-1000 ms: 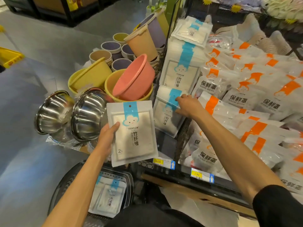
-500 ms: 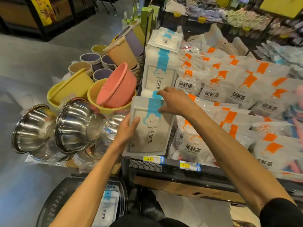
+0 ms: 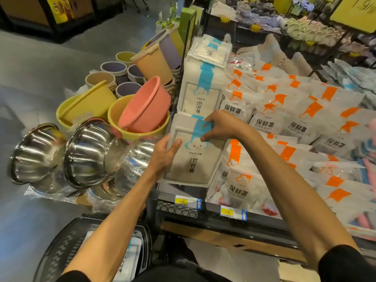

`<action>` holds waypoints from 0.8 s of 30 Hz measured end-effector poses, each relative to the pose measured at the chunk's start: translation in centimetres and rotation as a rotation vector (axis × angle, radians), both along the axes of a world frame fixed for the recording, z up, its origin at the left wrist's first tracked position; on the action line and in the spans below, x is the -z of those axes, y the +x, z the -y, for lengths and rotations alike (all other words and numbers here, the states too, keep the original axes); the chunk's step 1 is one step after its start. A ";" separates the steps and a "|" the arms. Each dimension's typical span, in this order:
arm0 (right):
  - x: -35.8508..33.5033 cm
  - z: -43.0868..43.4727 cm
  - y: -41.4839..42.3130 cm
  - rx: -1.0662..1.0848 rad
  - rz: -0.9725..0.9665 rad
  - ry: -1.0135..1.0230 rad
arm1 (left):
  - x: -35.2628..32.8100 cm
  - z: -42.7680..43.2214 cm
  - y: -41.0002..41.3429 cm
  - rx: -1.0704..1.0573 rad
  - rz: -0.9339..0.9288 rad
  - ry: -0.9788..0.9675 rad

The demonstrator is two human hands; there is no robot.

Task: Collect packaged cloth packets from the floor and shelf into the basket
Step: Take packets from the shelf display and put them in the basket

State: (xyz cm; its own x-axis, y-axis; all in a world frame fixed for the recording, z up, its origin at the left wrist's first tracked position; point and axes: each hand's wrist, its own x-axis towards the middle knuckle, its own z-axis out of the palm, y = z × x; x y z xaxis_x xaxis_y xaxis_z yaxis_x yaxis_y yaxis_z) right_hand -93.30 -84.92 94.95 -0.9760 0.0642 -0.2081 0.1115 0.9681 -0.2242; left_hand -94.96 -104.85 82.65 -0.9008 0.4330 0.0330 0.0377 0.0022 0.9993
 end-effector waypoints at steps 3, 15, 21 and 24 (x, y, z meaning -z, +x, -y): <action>0.6 -0.4 -1.4 0.007 0.005 0.010 | 1.3 -0.1 -1.8 -0.037 -0.040 -0.071; 5.9 -1.1 -7.1 0.104 -0.004 0.126 | 12.9 1.7 -4.2 -0.108 -0.090 -0.791; 9.4 -1.3 -9.6 0.063 0.031 0.178 | 15.3 2.1 -2.2 -0.065 -0.122 -0.939; 11.6 -1.3 -10.4 0.065 0.065 0.180 | 15.1 2.1 -2.0 -0.108 -0.167 -0.981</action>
State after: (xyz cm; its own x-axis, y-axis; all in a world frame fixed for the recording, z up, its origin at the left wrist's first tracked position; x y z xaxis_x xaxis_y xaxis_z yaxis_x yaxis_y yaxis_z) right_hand -103.69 -83.60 83.37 -0.9533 0.1687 -0.2504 0.1838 0.9822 -0.0380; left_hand -96.96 -106.96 67.53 -0.9533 0.2526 -0.1657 0.1280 0.8346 0.5358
